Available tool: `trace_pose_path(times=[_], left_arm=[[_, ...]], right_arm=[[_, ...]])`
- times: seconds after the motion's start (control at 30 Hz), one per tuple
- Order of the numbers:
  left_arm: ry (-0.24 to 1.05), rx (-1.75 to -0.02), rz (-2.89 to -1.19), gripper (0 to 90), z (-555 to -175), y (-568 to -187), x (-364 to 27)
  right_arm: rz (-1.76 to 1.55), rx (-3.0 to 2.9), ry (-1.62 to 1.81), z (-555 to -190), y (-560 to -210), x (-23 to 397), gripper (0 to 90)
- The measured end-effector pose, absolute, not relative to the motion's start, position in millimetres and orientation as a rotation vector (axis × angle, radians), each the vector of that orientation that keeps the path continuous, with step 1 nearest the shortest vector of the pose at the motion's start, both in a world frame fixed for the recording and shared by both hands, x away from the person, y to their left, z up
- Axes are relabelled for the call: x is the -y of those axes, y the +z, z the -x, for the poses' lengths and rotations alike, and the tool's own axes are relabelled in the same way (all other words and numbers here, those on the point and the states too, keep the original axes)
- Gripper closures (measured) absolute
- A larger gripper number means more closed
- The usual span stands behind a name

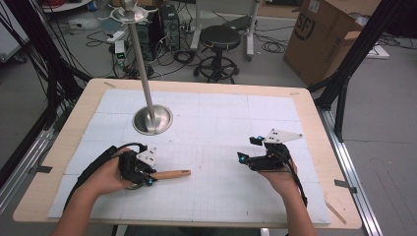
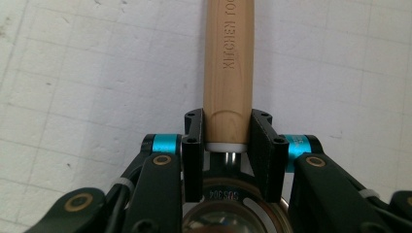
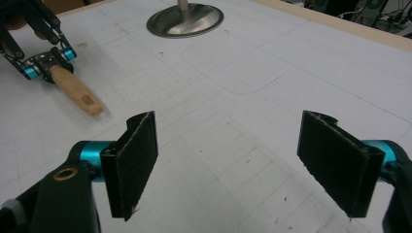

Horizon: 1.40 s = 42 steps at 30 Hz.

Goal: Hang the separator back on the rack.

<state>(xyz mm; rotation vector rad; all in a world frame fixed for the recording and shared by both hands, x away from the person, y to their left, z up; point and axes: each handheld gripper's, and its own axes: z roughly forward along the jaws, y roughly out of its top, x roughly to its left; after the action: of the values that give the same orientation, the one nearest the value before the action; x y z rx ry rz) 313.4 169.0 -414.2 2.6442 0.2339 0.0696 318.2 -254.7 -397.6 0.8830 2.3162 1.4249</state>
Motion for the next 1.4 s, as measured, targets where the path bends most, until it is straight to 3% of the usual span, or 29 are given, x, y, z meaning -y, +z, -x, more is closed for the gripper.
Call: trace_pose_path(times=[1.4], left_arm=[[0.223,-0.403,-2.019,69.3,-312,-362,-219]], right_arm=[[-0.877,-2.326,1.423,-318,-398,253,21.8]])
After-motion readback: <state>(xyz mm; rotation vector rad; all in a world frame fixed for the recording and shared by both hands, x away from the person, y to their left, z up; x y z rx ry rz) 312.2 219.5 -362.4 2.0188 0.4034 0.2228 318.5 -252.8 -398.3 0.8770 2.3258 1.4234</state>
